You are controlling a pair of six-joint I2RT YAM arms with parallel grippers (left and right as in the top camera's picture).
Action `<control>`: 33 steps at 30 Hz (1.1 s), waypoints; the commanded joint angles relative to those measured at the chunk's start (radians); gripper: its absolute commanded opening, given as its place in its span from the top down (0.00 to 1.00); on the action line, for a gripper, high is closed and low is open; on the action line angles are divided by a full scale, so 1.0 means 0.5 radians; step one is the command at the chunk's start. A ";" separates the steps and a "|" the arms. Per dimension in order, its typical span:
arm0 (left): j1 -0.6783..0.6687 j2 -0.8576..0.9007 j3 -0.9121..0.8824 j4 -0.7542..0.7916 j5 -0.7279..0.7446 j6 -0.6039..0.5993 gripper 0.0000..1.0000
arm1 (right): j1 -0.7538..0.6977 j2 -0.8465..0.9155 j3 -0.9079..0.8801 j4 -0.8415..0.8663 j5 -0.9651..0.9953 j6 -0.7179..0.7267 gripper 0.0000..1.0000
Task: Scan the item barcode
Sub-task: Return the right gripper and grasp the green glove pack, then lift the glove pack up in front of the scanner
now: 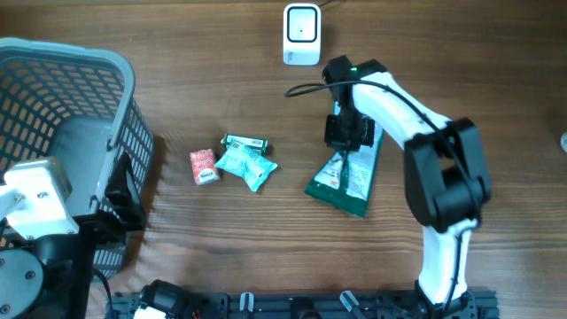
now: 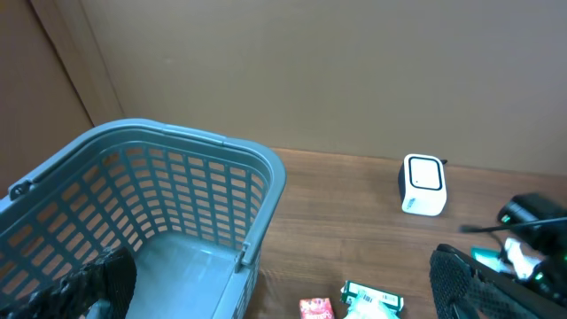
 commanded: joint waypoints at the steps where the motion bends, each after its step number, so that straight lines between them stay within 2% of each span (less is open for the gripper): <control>1: 0.006 -0.003 -0.004 0.005 -0.026 -0.018 0.00 | 0.010 -0.533 0.017 0.130 -0.397 -0.114 0.96; 5: 0.006 -0.003 -0.004 0.005 -0.026 -0.018 0.00 | 0.010 -0.771 0.016 0.230 -0.852 -0.154 0.96; 8: 0.006 -0.003 -0.004 0.005 -0.026 -0.018 0.00 | 0.010 -0.740 -0.006 0.590 -1.522 -0.446 0.95; 9: 0.006 -0.003 -0.004 0.005 -0.026 -0.019 0.00 | 0.010 -0.721 -0.041 0.733 -1.752 -0.561 0.96; 10: 0.006 -0.003 -0.004 0.005 -0.026 -0.018 0.00 | 0.011 -0.705 -0.076 0.884 -2.102 -0.848 0.96; 11: 0.006 -0.003 -0.004 0.005 -0.026 -0.018 0.00 | 0.011 -0.688 -0.093 0.932 -2.285 -1.187 0.96; 12: 0.006 -0.003 -0.004 0.005 -0.026 -0.018 0.00 | 0.011 -0.681 -0.093 0.930 -2.223 -1.399 0.96; 13: 0.006 -0.003 -0.004 0.005 -0.026 -0.019 0.00 | 0.002 -0.680 -0.093 0.932 -2.136 -1.379 0.96; 16: 0.006 -0.003 -0.004 0.005 -0.026 -0.018 0.00 | -0.005 -0.663 -0.114 1.013 -2.439 -1.923 0.96; 18: 0.006 -0.003 -0.004 0.005 -0.026 -0.018 0.00 | -0.024 -0.575 -0.117 1.190 -2.528 -2.007 0.96; 19: 0.006 -0.003 -0.004 0.005 -0.026 -0.019 0.00 | -0.048 -0.484 -0.117 1.355 -2.618 -1.975 0.96; 21: 0.006 -0.003 -0.004 0.005 -0.026 -0.018 0.00 | -0.149 -0.220 -0.117 2.024 -3.051 -1.549 0.96; 22: 0.006 -0.003 -0.004 0.005 -0.026 -0.018 0.00 | -0.179 -0.137 -0.116 2.293 -3.079 -1.274 0.96; 23: 0.006 -0.003 -0.004 0.005 -0.026 -0.018 0.00 | -0.217 -0.031 -0.115 2.703 -3.080 -0.783 0.96; 25: 0.006 -0.003 -0.004 0.005 -0.026 -0.018 0.00 | -0.268 0.131 -0.115 3.385 -3.048 -0.110 0.96; 26: 0.006 -0.003 -0.004 0.005 -0.026 -0.018 0.00 | -0.297 0.197 -0.115 3.622 -2.982 0.123 0.96; 27: 0.006 -0.003 -0.004 0.005 -0.026 -0.019 0.00 | -0.325 0.252 -0.115 3.751 -2.895 0.262 0.96; 31: 0.006 -0.003 -0.004 0.005 -0.026 -0.018 0.00 | -0.366 0.385 -0.115 3.765 -2.712 0.449 0.96; 33: 0.006 -0.003 -0.004 0.005 -0.026 -0.018 0.00 | -0.365 0.398 -0.115 3.766 -2.715 0.765 0.96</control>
